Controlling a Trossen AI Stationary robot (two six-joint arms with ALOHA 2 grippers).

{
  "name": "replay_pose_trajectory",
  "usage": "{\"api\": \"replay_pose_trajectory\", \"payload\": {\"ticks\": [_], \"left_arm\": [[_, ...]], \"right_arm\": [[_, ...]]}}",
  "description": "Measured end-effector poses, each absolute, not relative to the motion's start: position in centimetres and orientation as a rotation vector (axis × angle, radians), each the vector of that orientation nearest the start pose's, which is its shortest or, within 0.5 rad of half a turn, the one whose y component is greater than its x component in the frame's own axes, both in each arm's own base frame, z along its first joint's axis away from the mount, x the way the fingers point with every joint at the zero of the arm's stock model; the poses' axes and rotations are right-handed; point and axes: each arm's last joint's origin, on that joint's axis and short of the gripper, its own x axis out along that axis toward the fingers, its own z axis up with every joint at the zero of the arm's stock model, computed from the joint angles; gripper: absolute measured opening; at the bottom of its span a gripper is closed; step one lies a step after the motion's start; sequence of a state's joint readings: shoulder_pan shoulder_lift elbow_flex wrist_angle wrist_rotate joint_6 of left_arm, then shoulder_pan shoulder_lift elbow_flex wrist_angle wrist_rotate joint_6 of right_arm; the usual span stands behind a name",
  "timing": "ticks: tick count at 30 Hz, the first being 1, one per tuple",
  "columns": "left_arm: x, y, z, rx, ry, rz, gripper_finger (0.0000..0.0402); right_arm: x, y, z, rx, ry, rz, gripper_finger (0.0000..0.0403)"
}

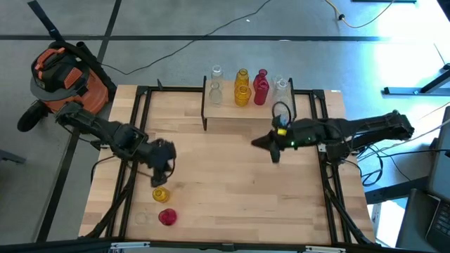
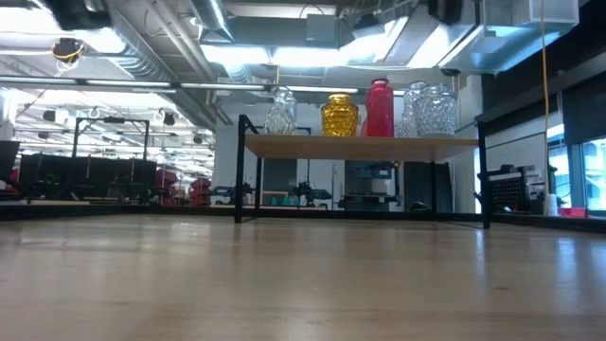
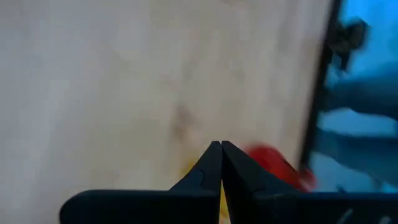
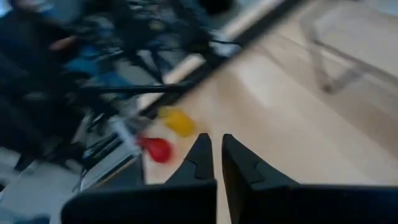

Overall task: Sort vases onto shelf
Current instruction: Put the yellow vase on the shelf aligned with the other yellow vase

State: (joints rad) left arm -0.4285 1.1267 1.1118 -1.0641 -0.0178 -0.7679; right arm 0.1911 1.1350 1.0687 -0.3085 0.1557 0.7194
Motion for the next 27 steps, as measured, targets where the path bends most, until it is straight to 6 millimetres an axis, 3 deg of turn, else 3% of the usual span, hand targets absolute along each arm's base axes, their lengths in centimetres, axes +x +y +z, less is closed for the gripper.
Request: {"api": "replay_pose_trajectory", "payload": {"ticks": [7, 12, 15, 23, 27], "left_arm": [[15.9, -11.7, 31.3, -0.552, 1.237, -0.048, 0.0], [15.5, -12.4, 31.1, -0.56, 1.186, 0.067, 0.001], [15.7, -13.2, 30.4, -0.489, 1.228, 0.057, 0.0045], [17.3, -15.7, 26.4, -0.3, 1.452, 0.096, 0.0186], [18.3, -16.2, 24.7, -0.283, 1.496, 0.194, 0.0221]], "right_arm": [[26.1, 6.6, 34.7, 0.516, 0.327, 0.058, 0.0], [27.2, 7.2, 33.5, 0.521, 0.406, 0.147, 0.0001], [27.7, 7.5, 33.0, 0.525, 0.444, 0.206, 0.0001], [27.8, 8.5, 33.2, 0.531, 0.425, 0.312, 0.0001], [27.6, 9.1, 33.2, 0.528, 0.439, 0.347, 0.0001]]}}
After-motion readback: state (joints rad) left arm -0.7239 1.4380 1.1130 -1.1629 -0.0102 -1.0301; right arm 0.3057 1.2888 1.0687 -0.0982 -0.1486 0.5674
